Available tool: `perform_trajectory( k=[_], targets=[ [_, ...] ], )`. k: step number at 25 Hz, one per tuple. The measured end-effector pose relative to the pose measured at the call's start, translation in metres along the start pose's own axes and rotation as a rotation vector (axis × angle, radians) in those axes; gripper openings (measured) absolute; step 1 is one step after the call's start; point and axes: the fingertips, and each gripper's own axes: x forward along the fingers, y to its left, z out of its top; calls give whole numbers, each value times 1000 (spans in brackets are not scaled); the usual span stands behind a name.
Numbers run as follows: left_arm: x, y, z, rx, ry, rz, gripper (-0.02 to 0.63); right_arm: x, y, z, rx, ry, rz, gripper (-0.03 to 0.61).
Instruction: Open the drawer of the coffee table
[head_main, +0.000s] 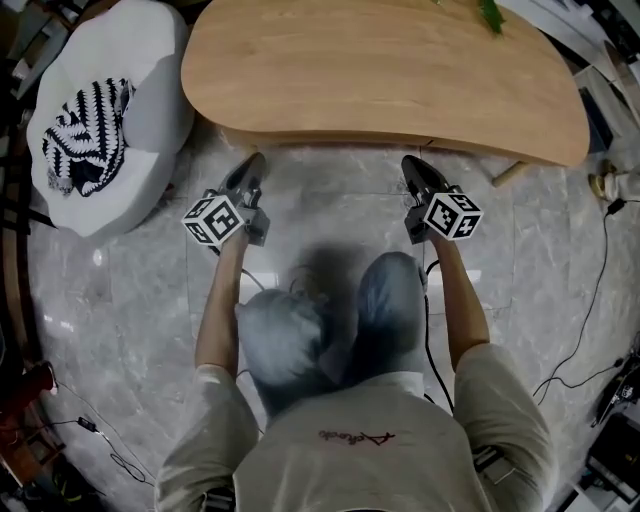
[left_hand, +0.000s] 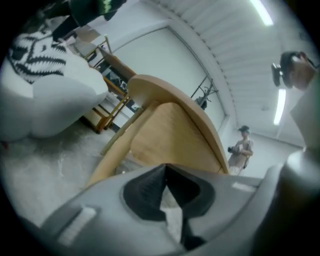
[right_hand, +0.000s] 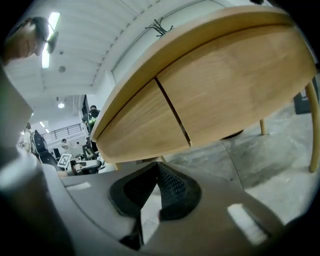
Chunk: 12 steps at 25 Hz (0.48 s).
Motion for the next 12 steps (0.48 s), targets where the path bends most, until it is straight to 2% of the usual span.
perform_trajectory(
  k=[2, 4, 6, 8, 9, 12],
  targets=[
    [1, 7, 2, -75, -25, -22, -2, 5, -3, -3, 72, -7, 29, 8],
    [3, 12, -1, -93, -16, -31, -2, 8, -5, -5, 134, -19, 51, 9],
    [8, 11, -5, -96, 2, -52, 1, 11, -7, -7, 173, -17, 80, 72],
    [14, 10, -8, -104, 17, -81, 59, 15, -8, -5, 203, -27, 109, 106],
    [17, 10, -9, -110, 25, -93, 108, 17, -9, -2, 218, -41, 123, 117],
    [29, 14, -10, -119, 36, -101, 194, 25, -12, 10, 259, -88, 150, 179]
  ],
)
